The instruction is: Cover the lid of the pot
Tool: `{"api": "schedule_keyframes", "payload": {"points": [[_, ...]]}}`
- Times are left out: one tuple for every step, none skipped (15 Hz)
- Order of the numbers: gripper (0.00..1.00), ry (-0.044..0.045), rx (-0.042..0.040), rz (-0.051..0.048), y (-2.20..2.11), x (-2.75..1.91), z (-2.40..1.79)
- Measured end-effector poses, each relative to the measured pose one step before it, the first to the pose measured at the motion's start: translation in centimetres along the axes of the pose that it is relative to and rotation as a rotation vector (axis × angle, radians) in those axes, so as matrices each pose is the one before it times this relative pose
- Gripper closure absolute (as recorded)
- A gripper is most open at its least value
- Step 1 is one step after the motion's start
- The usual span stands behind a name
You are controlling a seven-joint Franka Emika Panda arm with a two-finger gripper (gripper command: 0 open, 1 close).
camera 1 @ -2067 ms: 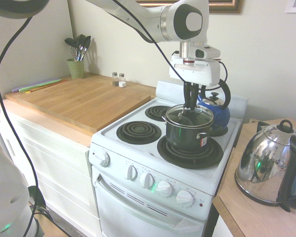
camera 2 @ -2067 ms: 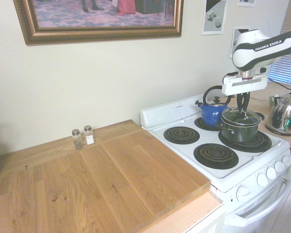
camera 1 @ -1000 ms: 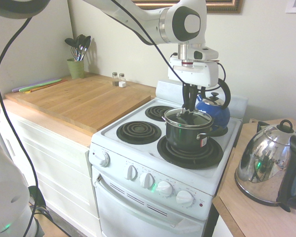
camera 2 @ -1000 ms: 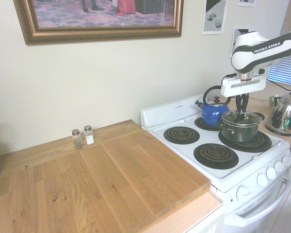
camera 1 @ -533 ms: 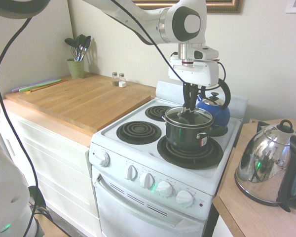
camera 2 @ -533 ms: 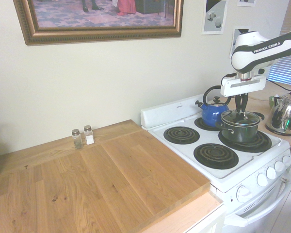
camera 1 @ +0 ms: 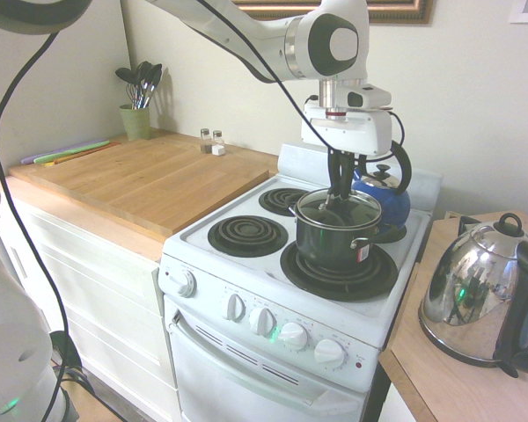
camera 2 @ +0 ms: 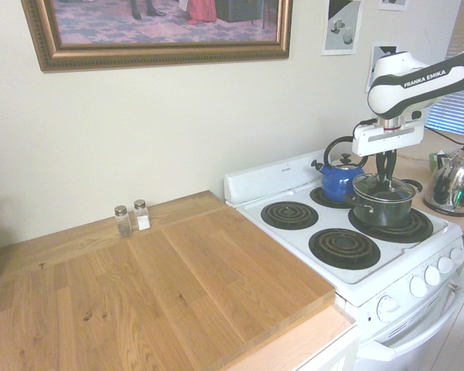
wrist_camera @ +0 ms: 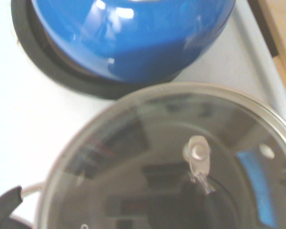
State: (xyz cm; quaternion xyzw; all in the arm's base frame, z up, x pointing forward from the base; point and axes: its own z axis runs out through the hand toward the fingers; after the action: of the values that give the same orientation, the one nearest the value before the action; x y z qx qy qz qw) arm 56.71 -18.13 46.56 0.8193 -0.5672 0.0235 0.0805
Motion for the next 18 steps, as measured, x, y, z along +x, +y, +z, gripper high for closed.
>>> {"api": "schedule_keyframes", "payload": {"points": [[1.00, 0.00415, -0.00416, -0.00369, -0.050, -0.066, 0.012], [1.00, 0.00120, -0.00139, -0.00116, -0.035, -0.024, 0.030], [1.00, 0.00070, -0.00063, -0.00064, -0.011, -0.009, 0.007], [1.00, 0.00065, -0.00043, -0.00040, -0.029, -0.033, 0.000], [1.00, 0.00040, -0.00062, 0.00064, -0.007, 0.007, -0.064], [1.00, -0.00005, -0.00364, -0.00036, 0.004, -0.018, -0.067], [1.00, 0.00138, -0.00858, -0.00227, -0.017, -0.064, -0.082], [1.00, 0.00133, -0.01069, -0.00283, -0.028, -0.120, -0.090], [1.00, 0.00044, -0.01145, -0.00314, -0.054, -0.185, -0.113], [1.00, 0.00130, -0.01004, -0.00217, -0.073, -0.145, -0.260], [1.00, -0.00135, -0.01152, -0.00128, 0.019, -0.082, -0.273], [1.00, -0.00384, -0.01031, -0.00046, 0.077, -0.054, -0.189], [1.00, -0.00429, -0.00768, 0.00027, 0.079, -0.032, -0.119], [1.00, -0.00196, -0.00389, 0.00003, 0.038, -0.012, 0.000], [1.00, -0.00170, -0.00351, -0.00055, -0.048, -0.006, 0.157], [1.00, -0.00338, -0.00672, -0.00128, -0.161, 0.005, 0.405], [1.00, -0.00280, -0.00776, -0.00164, -0.258, 0.045, 0.591], [1.00, 0.00384, 0.00080, -0.00034, -0.152, 0.116, 0.093]]}}
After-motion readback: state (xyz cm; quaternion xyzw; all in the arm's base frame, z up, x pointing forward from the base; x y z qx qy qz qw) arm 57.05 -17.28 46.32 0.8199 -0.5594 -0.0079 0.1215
